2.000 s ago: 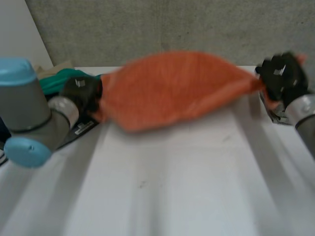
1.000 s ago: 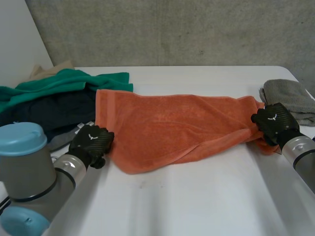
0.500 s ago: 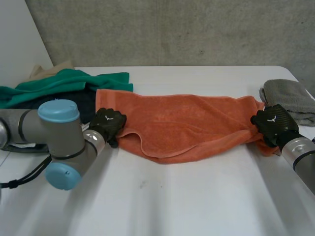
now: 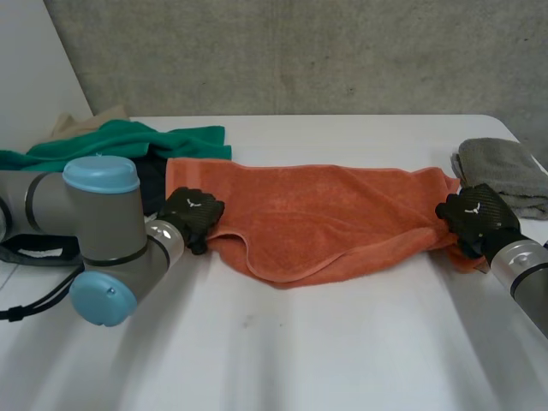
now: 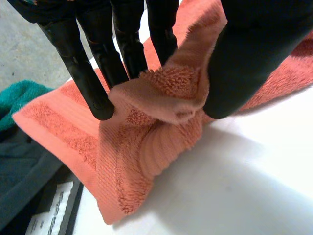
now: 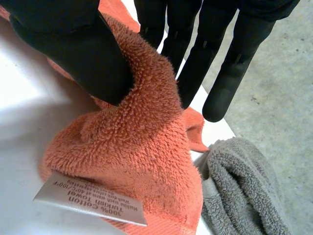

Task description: Fold the laundry.

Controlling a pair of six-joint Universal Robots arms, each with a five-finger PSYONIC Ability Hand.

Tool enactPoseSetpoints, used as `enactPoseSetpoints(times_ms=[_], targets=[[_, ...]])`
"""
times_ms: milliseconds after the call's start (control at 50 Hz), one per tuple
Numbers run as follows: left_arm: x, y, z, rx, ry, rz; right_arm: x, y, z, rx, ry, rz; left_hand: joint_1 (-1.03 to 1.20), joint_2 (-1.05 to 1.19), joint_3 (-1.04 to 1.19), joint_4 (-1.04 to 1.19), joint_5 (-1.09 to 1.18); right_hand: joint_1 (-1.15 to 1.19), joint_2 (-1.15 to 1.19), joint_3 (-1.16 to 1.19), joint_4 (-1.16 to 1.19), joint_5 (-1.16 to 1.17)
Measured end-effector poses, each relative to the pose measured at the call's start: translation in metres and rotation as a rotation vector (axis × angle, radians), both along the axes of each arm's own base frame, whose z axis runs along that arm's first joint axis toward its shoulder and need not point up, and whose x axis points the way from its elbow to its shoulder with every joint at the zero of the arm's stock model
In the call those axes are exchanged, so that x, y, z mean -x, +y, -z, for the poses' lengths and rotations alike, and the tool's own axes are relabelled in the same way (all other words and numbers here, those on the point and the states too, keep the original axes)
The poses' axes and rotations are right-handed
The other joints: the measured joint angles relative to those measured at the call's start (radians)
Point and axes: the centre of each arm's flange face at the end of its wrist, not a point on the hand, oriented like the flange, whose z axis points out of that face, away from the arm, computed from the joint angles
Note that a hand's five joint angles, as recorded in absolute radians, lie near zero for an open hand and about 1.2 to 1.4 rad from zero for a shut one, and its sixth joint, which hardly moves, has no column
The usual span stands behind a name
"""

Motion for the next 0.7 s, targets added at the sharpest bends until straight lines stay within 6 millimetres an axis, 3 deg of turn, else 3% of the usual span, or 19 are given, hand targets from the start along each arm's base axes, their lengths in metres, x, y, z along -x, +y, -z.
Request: enactPoseSetpoints(times_ms=[120, 360, 540, 580, 700], targets=[[-0.005, -0.002, -0.002, -0.018, -0.007, -0.013, -0.001, 0.003, 0.000, -0.030, 0.002, -0.003, -0.125, -0.124, -0.122, -0.129, -0.131, 0.000, 0.000, 0.000, 0.000, 0.000], [0.003, -0.011, -0.003, 0.012, 0.011, -0.002, -0.001, 0.005, 0.001, -0.043, 0.003, -0.007, -0.114, -0.119, -0.118, -0.123, -0.126, 0.000, 0.000, 0.000, 0.000, 0.000], [0.010, -0.016, -0.005, 0.031, 0.018, 0.008, 0.000, 0.004, 0.000, -0.040, 0.003, -0.004, 0.052, 0.049, 0.044, 0.050, 0.036, 0.000, 0.000, 0.000, 0.000, 0.000], [0.011, -0.016, -0.007, 0.034, 0.019, 0.009, 0.000, 0.003, 0.000, -0.038, 0.003, -0.004, 0.186, 0.190, 0.179, 0.194, 0.175, 0.000, 0.000, 0.000, 0.000, 0.000], [0.010, -0.014, -0.012, 0.035, 0.019, 0.008, 0.000, 0.003, 0.000, -0.039, 0.005, -0.005, 0.196, 0.242, 0.227, 0.246, 0.204, 0.000, 0.000, 0.000, 0.000, 0.000]])
